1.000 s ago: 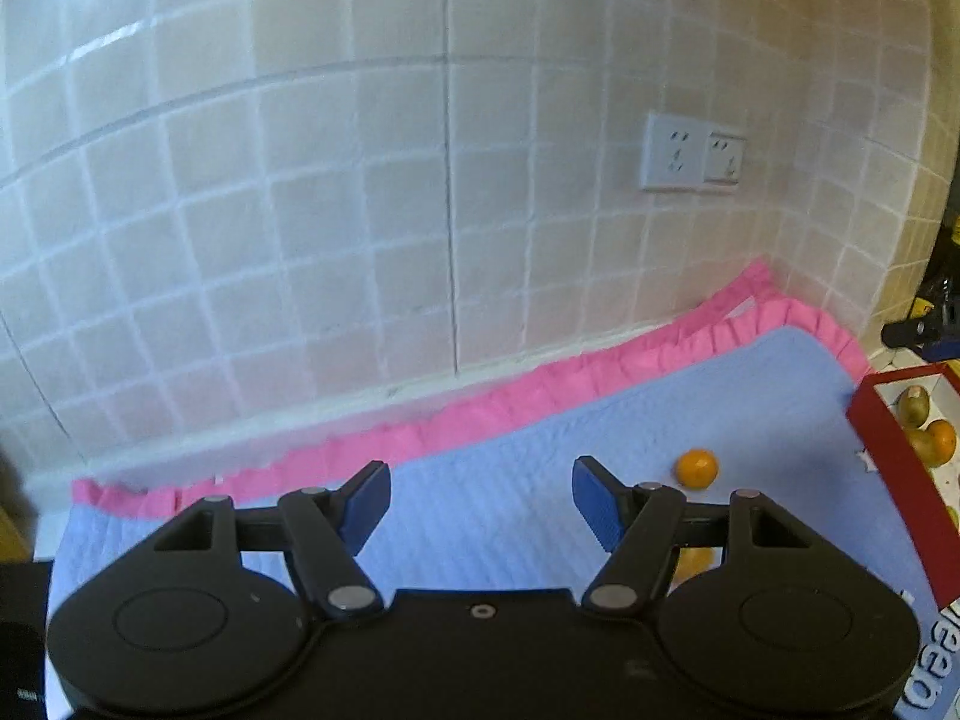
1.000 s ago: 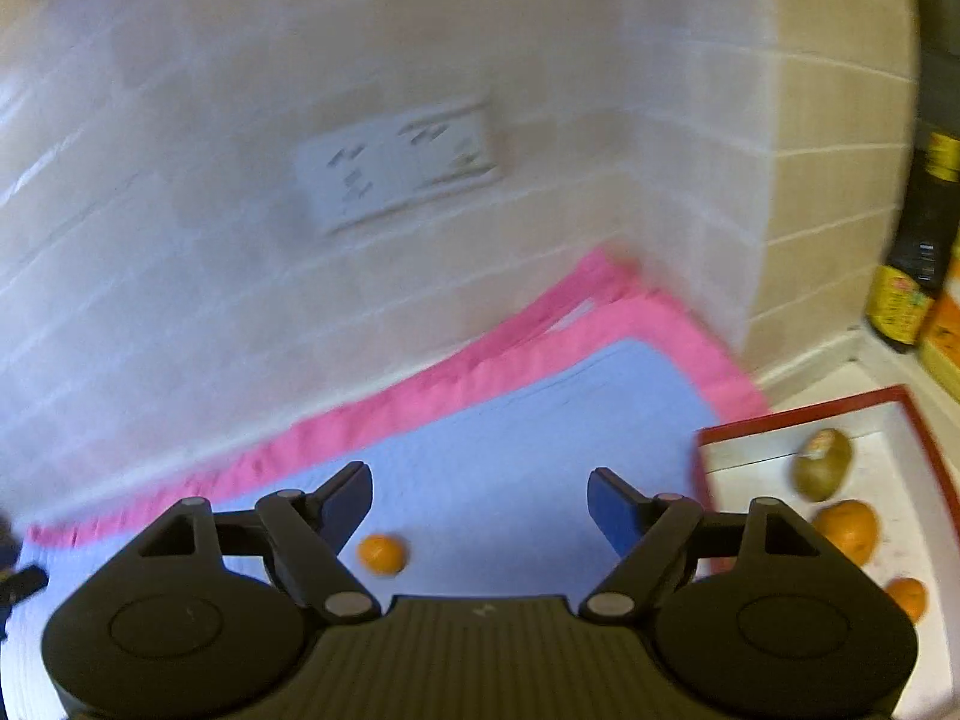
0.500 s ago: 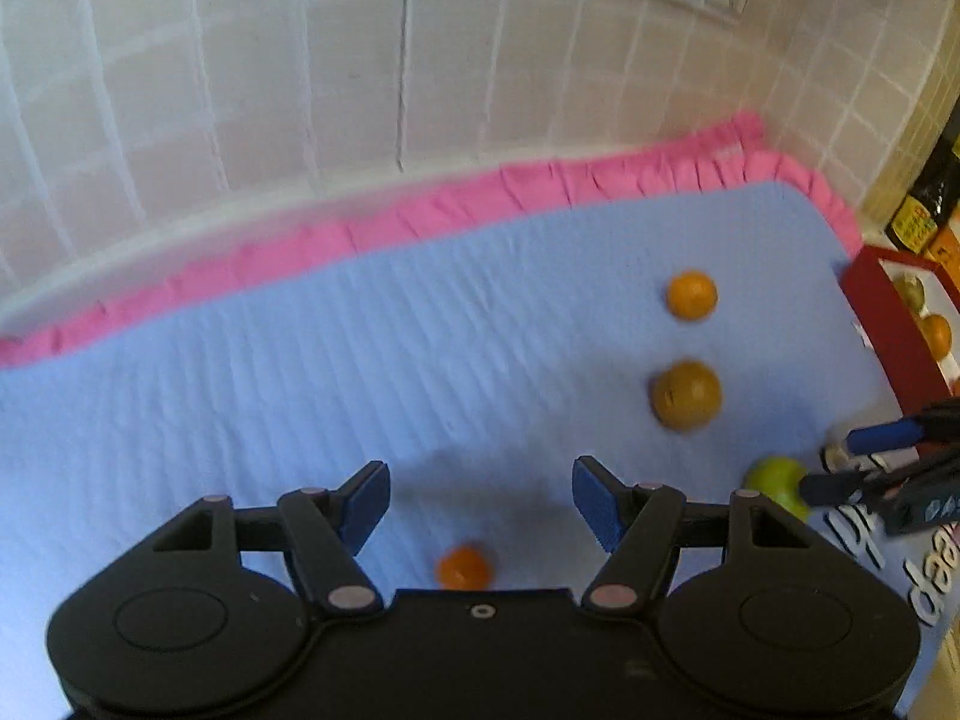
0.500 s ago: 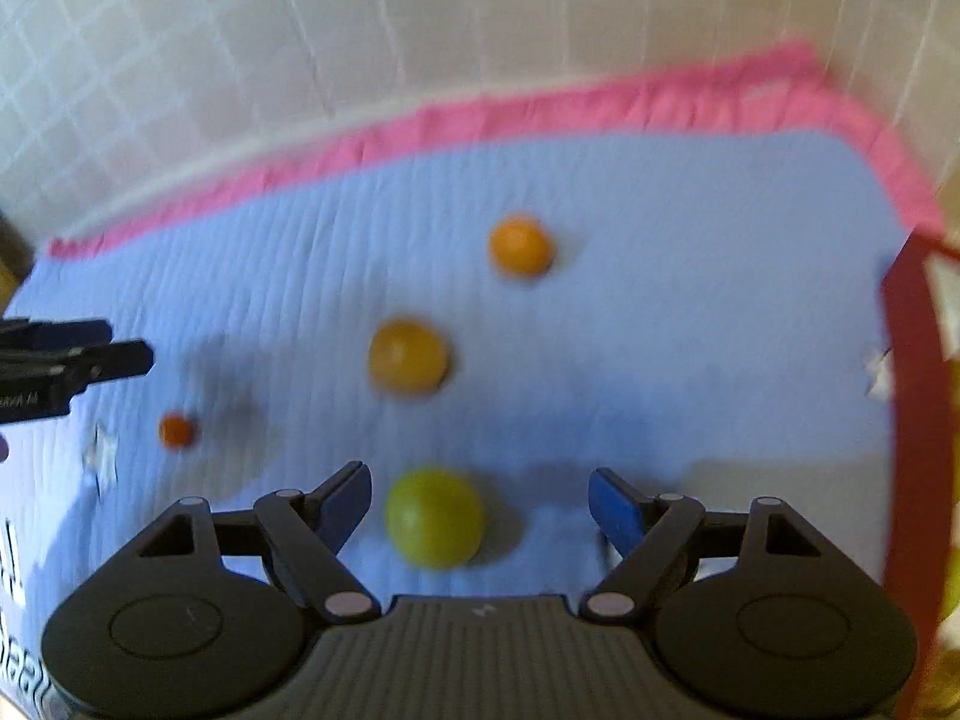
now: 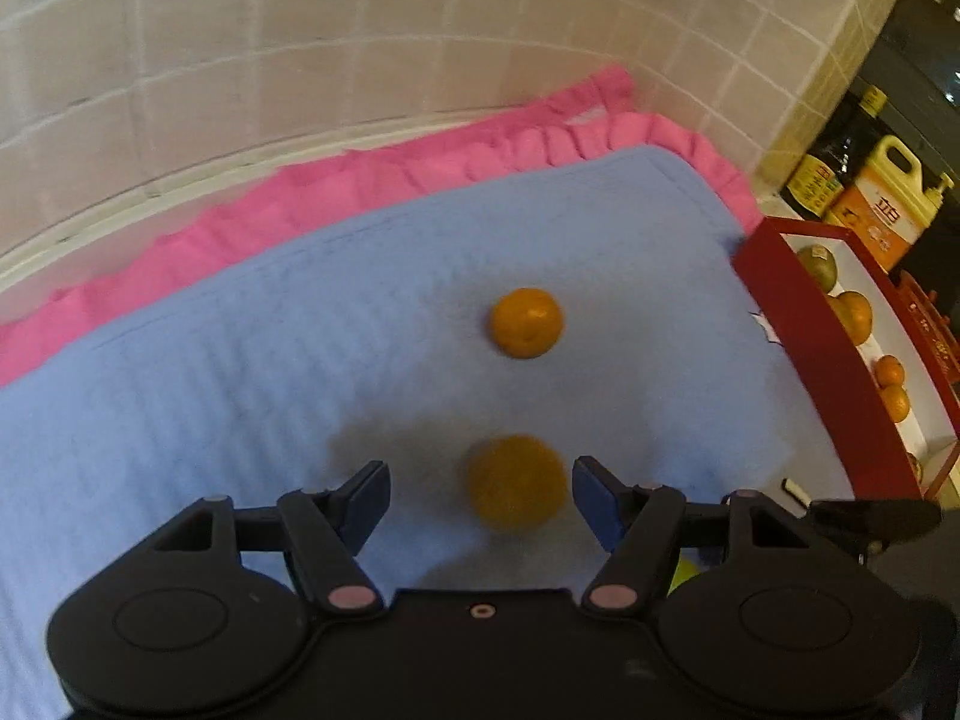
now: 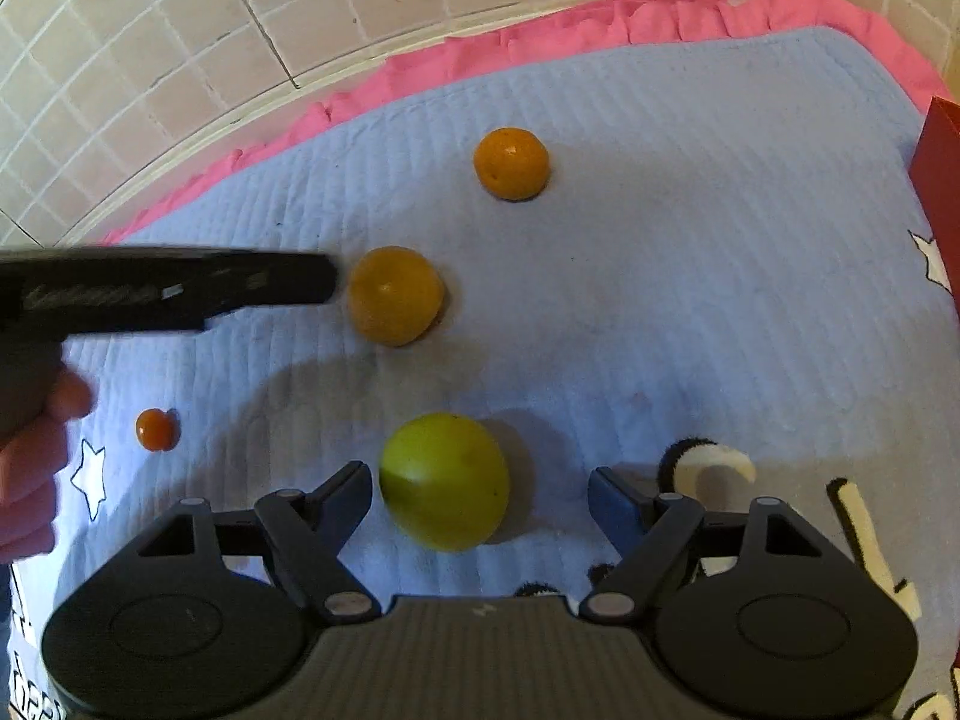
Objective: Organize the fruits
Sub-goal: 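Grasp a tangerine with the left tool while the right tool grasps a green apple, then carry the tangerine and apple into the white tray and release both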
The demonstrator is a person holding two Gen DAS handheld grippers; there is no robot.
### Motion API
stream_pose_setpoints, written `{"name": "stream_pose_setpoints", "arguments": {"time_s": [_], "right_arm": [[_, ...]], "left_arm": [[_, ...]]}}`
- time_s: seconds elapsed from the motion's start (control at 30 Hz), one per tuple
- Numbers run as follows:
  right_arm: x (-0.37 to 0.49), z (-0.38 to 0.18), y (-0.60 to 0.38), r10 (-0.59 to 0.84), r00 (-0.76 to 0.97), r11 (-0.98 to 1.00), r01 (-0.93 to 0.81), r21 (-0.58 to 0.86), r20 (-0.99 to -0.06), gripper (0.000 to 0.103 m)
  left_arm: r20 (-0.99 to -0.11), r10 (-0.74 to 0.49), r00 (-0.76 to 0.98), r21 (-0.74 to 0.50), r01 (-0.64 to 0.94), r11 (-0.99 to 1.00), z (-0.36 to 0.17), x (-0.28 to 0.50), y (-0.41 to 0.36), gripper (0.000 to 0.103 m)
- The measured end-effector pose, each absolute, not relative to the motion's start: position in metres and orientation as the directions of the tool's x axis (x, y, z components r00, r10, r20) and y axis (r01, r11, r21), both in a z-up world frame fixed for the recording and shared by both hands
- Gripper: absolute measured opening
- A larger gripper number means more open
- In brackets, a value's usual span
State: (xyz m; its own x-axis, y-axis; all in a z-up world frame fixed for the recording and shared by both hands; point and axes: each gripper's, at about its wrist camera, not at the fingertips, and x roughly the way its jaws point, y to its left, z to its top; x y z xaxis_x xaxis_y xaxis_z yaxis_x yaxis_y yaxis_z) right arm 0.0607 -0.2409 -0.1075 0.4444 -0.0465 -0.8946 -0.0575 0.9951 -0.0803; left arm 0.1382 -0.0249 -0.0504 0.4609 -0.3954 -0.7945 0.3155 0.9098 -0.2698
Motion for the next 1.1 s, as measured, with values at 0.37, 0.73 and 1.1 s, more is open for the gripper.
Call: {"name": "stream_pose_setpoints", "arguments": {"time_s": [0.37, 0.73, 1.1], "right_arm": [[0.059, -0.118, -0.225, -0.111, 0.460, 0.980, -0.099, -0.175, -0.881, 0.065], [0.057, -0.113, -0.225, -0.088, 0.479, 0.986, -0.083, -0.145, -0.873, 0.047], [0.033, -0.081, -0.238, -0.015, 0.519, 0.996, -0.062, -0.056, -0.854, 0.047]], "left_arm": [[-0.789, -0.421, 0.447, -0.254, 0.387, 0.886, -0.060, 0.215, -0.072, 0.077], [-0.818, -0.396, 0.417, -0.215, 0.417, 0.883, -0.080, 0.230, -0.095, 0.046], [-0.799, -0.352, 0.487, -0.158, 0.396, 0.905, -0.039, 0.203, -0.094, 0.046]]}}
